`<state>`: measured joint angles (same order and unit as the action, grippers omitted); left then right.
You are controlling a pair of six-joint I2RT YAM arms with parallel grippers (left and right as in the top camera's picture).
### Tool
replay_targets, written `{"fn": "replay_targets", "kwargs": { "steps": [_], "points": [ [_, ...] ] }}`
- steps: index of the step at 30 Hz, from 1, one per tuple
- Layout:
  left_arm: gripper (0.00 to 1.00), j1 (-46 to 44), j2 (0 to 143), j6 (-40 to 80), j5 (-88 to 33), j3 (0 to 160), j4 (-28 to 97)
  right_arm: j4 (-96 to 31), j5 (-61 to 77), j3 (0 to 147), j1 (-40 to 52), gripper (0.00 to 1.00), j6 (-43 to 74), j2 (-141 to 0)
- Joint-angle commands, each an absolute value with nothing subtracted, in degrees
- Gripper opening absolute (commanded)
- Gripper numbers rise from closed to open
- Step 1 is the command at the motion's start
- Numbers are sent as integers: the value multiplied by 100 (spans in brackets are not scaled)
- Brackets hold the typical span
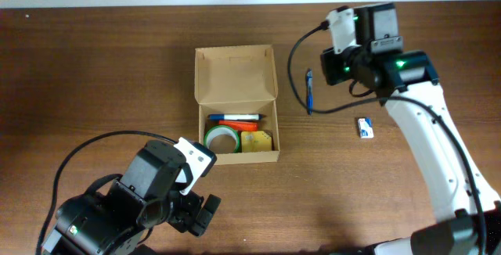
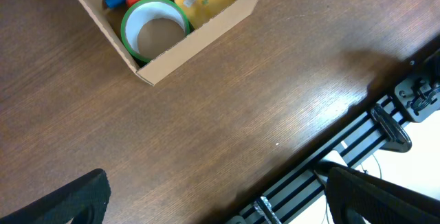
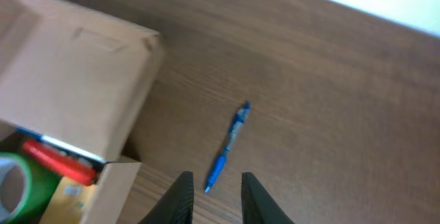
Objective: Pack container
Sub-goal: 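Withdraw right gripper and move it over the blue pen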
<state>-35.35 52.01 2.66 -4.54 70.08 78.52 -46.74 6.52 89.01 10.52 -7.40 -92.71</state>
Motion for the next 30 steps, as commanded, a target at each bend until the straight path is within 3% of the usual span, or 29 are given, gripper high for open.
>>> {"fn": "replay_targets", "kwargs": {
  "steps": [1, 7, 30],
  "points": [
    [100, -3546, 5177, 303, -517, 7098, 7852, -4694, 882, 8882, 923, 24, -239, -9592],
    [100, -3546, 5177, 303, -517, 7098, 7852, -4654, 878, 8875, 923, 31, -19, -10346],
    [99, -3546, 5177, 303, -517, 7098, 7852, -3776, 379, 8871, 941, 32, 1516, -11935]
  ]
}}
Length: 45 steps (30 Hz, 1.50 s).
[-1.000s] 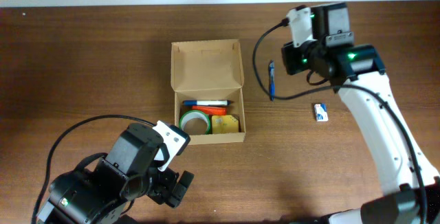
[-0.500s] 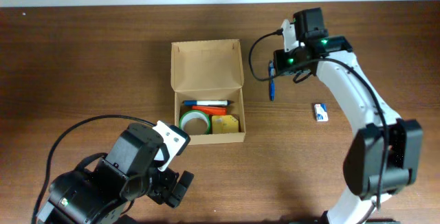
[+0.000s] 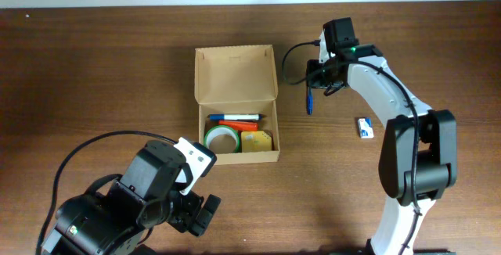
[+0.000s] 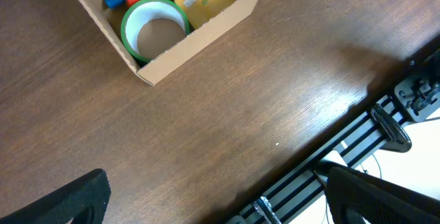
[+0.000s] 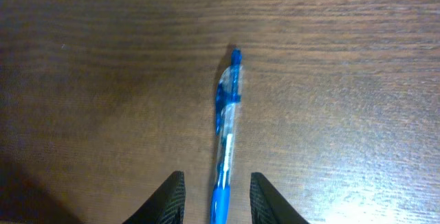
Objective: Pack container
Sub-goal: 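Withdraw right gripper and move it over the blue pen, then lower right gripper onto the blue pen and grasp it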
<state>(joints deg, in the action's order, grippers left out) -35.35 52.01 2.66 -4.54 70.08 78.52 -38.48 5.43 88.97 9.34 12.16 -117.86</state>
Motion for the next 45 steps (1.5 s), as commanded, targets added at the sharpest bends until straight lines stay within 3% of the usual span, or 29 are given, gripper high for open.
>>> {"fn": "replay_targets", "kwargs": {
  "steps": [1, 45],
  "points": [
    [99, -3546, 5177, 303, -517, 7098, 7852, -3756, 379, 8871, 941, 32, 1559, -11955],
    [99, -3546, 5177, 303, -517, 7098, 7852, -3726, 34, 8860, 1173, 32, 1573, -12492]
  ]
}}
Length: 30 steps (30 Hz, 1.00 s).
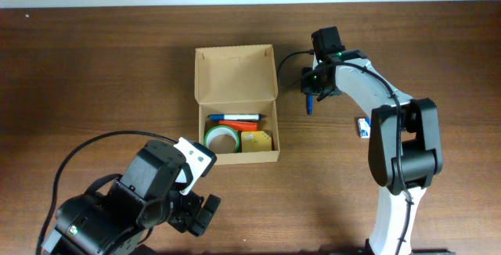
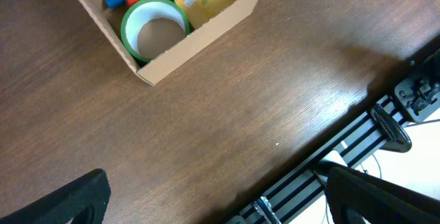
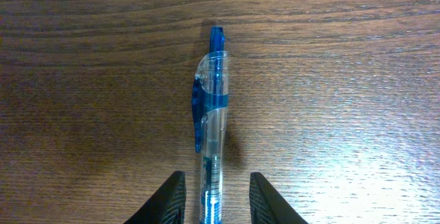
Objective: Pack container
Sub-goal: 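Lower right gripper onto the blue pen and grasp it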
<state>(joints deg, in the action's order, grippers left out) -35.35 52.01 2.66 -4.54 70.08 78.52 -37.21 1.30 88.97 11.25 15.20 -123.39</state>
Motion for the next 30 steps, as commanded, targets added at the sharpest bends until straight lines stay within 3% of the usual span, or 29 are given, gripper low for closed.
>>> {"fn": "replay_targets", "kwargs": {
  "steps": [1, 8, 11, 13, 30],
  "points": [
    [100, -3546, 5177, 303, -517, 7098, 7852, -3739, 38, 8860, 1173, 32, 1573, -12516],
    [100, -3546, 5177, 303, -517, 7098, 7852, -3767, 36, 8860, 1173, 31, 1573, -12610],
    [100, -3546, 5177, 303, -517, 7098, 7852, -3778, 36, 8860, 1173, 11, 1570, -12610],
    [100, -3546, 5177, 303, -517, 7098, 7852, -3791, 36, 8860, 1173, 4, 1573, -12610],
    [100, -3546, 5177, 303, -517, 7098, 7852, -4401, 36, 9157, 1151, 4, 1546, -12108]
  ]
}}
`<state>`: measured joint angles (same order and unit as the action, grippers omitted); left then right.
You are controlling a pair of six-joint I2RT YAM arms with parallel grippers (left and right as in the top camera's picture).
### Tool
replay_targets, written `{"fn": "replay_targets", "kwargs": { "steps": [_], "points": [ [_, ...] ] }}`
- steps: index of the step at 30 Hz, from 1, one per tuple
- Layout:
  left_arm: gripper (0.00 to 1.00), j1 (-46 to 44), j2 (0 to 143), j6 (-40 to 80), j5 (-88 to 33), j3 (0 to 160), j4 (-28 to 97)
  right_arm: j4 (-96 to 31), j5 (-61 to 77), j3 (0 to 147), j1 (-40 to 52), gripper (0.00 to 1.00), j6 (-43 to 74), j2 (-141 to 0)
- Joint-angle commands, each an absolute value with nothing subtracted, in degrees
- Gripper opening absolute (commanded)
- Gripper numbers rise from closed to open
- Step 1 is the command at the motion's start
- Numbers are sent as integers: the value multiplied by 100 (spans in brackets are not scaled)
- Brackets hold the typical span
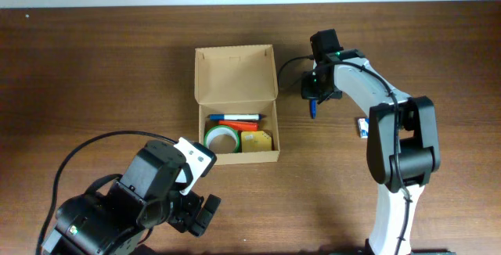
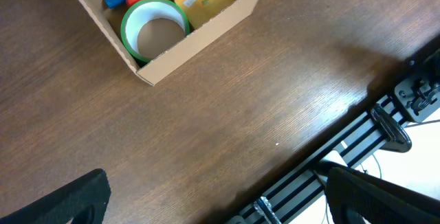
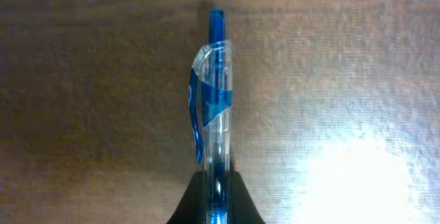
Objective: Pack container
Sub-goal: 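Lower right gripper onto the blue pen and grasp it, then lift the blue pen and carry it into the box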
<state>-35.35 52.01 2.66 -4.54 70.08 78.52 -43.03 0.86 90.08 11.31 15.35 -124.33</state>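
Observation:
The open cardboard box [image 1: 235, 102] sits mid-table with its lid folded back. Inside lie a green tape roll [image 2: 155, 28], a yellow pack [image 2: 206, 1] and blue and red markers [image 1: 233, 119]. My right gripper [image 3: 214, 183] is shut on a clear blue pen [image 3: 212, 93], just right of the box; in the overhead view the pen [image 1: 312, 109] pokes out below the gripper [image 1: 316, 91]. My left gripper [image 2: 220, 196] hangs wide open over bare wood near the front edge, holding nothing.
A small white eraser [image 1: 365, 127] lies on the table right of the pen. The table's front edge and a metal rail [image 2: 357, 141] show in the left wrist view. The left arm's body [image 1: 125, 204] fills the lower left.
The right gripper's jaws stood open astride the pen; now they are shut on its barrel. In the overhead view the pen has shifted slightly. The left arm has not moved.
The right gripper first hung high over the table with the pen lying right of the box. It then stood low over the pen with jaws open, then closer astride it, and now grips it. The left arm stayed still throughout.

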Motion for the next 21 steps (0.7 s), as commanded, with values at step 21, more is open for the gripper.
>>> {"fn": "replay_targets", "kwargs": {
  "steps": [21],
  "points": [
    [100, -3546, 5177, 303, -517, 7098, 7852, -4657, 1343, 9201, 1415, 4, 528, -9653]
  ]
}}
